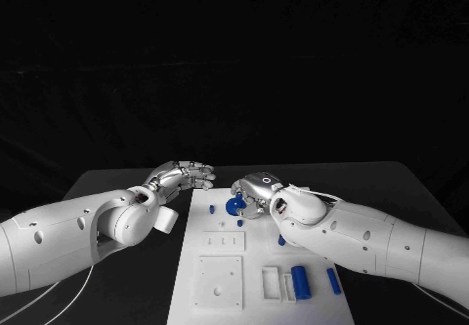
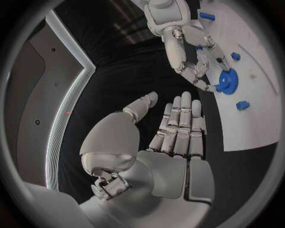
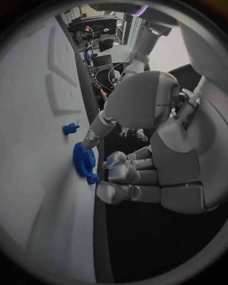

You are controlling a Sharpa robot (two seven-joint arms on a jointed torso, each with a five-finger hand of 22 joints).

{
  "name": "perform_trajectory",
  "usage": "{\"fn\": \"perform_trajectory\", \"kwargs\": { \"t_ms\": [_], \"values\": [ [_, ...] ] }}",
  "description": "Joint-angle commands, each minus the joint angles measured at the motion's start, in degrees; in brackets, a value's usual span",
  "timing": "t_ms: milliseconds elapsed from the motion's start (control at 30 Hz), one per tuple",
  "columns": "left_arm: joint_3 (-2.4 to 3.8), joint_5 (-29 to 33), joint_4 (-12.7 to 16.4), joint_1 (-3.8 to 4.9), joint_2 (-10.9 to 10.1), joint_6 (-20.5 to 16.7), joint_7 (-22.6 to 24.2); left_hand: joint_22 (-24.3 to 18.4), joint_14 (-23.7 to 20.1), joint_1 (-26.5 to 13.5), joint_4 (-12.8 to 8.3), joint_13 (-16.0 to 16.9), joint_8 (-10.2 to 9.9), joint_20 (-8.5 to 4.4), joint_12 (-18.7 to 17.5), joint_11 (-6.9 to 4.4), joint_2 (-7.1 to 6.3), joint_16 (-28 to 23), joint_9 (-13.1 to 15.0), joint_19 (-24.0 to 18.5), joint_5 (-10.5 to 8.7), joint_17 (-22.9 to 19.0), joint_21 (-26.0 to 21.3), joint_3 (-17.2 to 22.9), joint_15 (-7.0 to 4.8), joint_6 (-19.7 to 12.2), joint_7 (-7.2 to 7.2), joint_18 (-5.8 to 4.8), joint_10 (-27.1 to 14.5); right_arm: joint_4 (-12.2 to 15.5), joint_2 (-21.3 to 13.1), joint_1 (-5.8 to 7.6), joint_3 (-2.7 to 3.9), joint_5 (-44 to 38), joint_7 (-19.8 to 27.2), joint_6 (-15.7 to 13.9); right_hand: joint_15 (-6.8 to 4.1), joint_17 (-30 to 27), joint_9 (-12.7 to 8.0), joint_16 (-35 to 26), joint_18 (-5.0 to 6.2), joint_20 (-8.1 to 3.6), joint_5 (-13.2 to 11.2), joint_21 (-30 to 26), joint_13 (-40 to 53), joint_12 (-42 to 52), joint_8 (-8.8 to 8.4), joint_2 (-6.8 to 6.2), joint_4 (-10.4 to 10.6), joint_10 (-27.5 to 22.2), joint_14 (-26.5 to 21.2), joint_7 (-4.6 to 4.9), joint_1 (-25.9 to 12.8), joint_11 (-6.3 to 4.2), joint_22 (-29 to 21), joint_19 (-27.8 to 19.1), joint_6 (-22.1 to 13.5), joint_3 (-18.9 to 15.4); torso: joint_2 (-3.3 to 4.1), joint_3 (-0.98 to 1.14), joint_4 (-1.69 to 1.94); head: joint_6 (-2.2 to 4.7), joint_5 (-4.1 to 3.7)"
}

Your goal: Assemble the parts on the task board

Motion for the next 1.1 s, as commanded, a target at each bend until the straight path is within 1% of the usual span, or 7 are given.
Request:
{"fn": "perform_trajectory", "kwargs": {
  "t_ms": [33,200,367,533,667,867,1100],
  "values": [
    [0.04,0.26,0.03,0.12,0.05,0.19,0.56,-0.06,0.01,0.17,-0.04,0.08,-0.26,0.04,-0.23,0.26,-0.08,-0.27,0.1,-0.47,0.16,0.07,0.31,-0.29,0.26,0.14,1.23,-0.26,0.09,-0.08,-0.2,-0.01,0.01,2.48,0.87,1.13,0.43,0.17,0.14,-0.24,4.02,-0.38,2.6,-0.1,-0.01,-0.01,0.07,0.21,0.25,-0.13,0.07,0.06,-0.88,-0.18,0.76,-0.21,-0.45,-0.99,0.0,0.01,0.01,-0.01,0.09],
    [0.04,0.26,0.02,0.12,0.05,0.2,0.57,-0.07,0.01,0.13,-0.02,0.08,-0.28,0.04,-0.25,0.27,-0.08,-0.28,0.11,-0.48,0.15,0.08,0.31,-0.31,0.26,0.12,1.24,-0.27,0.07,-0.02,-0.72,-0.01,0.01,3.29,1.13,2.04,0.47,0.36,0.41,-0.3,4.02,-0.54,7.56,-0.13,0.0,0.25,0.46,0.79,0.73,-0.15,0.07,0.1,-1.19,-0.14,0.75,-0.2,-0.42,-1.75,0.0,0.01,-0.08,-0.04,0.16],
    [0.04,0.26,0.05,0.12,0.05,0.23,0.59,-0.07,0.01,0.1,0.0,0.07,-0.31,0.04,-0.26,0.28,-0.08,-0.29,0.12,-0.48,0.15,0.09,0.32,-0.32,0.26,0.1,1.25,-0.27,0.04,0.38,-1.69,-0.01,0.01,4.26,1.48,1.7,0.44,0.45,0.6,-0.31,4.02,-0.57,8.71,-0.14,0.07,0.45,0.84,1.21,0.98,-0.06,0.1,0.08,-1.27,-0.17,0.76,-0.21,-0.01,-1.95,-0.01,0.01,-0.04,-0.03,0.12],
    [0.04,0.26,-0.21,0.12,-0.07,0.26,0.67,-0.08,0.01,0.07,0.01,0.07,-0.32,0.04,-0.27,0.29,-0.07,-0.3,0.12,-0.48,0.15,0.1,0.32,-0.33,0.26,0.09,1.25,-0.27,0.02,1.2,-4.38,0.01,0.18,10.53,5.16,-2.91,0.5,0.52,0.72,-0.31,4.02,-0.59,8.64,-0.12,0.11,0.61,1.07,1.55,1.3,0.02,0.12,0.16,-1.53,-0.09,0.77,-0.17,0.28,-2.12,-0.03,0.03,-0.02,0.16,0.01],
    [0.04,0.26,-0.36,0.12,-0.54,0.11,0.68,-0.08,0.01,0.07,0.01,0.07,-0.33,0.04,-0.26,0.29,-0.06,-0.31,0.14,-0.49,0.16,0.1,0.32,-0.33,0.26,0.1,1.25,-0.27,0.03,1.92,-7.37,0.22,1.73,15.49,11.83,-5.38,0.71,0.64,0.84,-0.34,4.02,-0.76,7.31,-0.12,0.05,0.69,1.32,1.91,0.93,-0.1,0.07,0.42,-1.41,0.14,0.81,-0.26,0.5,-2.62,-0.12,-0.02,-0.32,0.42,0.02],
    [0.04,0.26,-0.76,0.12,-0.57,0.27,0.6,-0.11,-0.17,0.08,-0.03,0.23,-0.27,0.07,-0.01,0.06,-0.04,-0.55,0.34,-0.61,0.17,0.14,0.34,-0.31,0.33,0.44,1.13,-0.29,0.57,3.17,-11.87,1.12,3.72,25.73,17.82,-2.64,1.34,0.83,1.04,-0.74,4.02,-0.66,10.76,-0.33,-0.47,0.43,1.6,4.55,-3.07,-1.38,-0.26,1.08,-2.78,0.79,0.91,-1.17,0.64,-7.3,-0.35,0.12,-0.8,0.82,-0.27],
    [0.03,0.26,-1.11,0.11,-0.62,0.7,0.55,-0.14,-0.15,0.05,-0.01,0.39,-0.27,0.1,0.2,-0.18,0.07,-0.63,0.48,-0.68,0.17,0.21,0.37,-0.29,0.35,0.63,1.07,-0.3,1.14,1.96,-16.61,1.69,4.28,28.96,18.77,2.97,1.28,1.12,1.05,-0.74,4.02,-0.83,12.77,-0.3,-0.47,0.74,1.63,5.76,-4.11,-1.59,-0.38,1.04,-2.45,0.75,0.99,-1.5,0.67,-9.76,-0.63,0.31,-1.31,1.14,-0.76]
  ]
}}
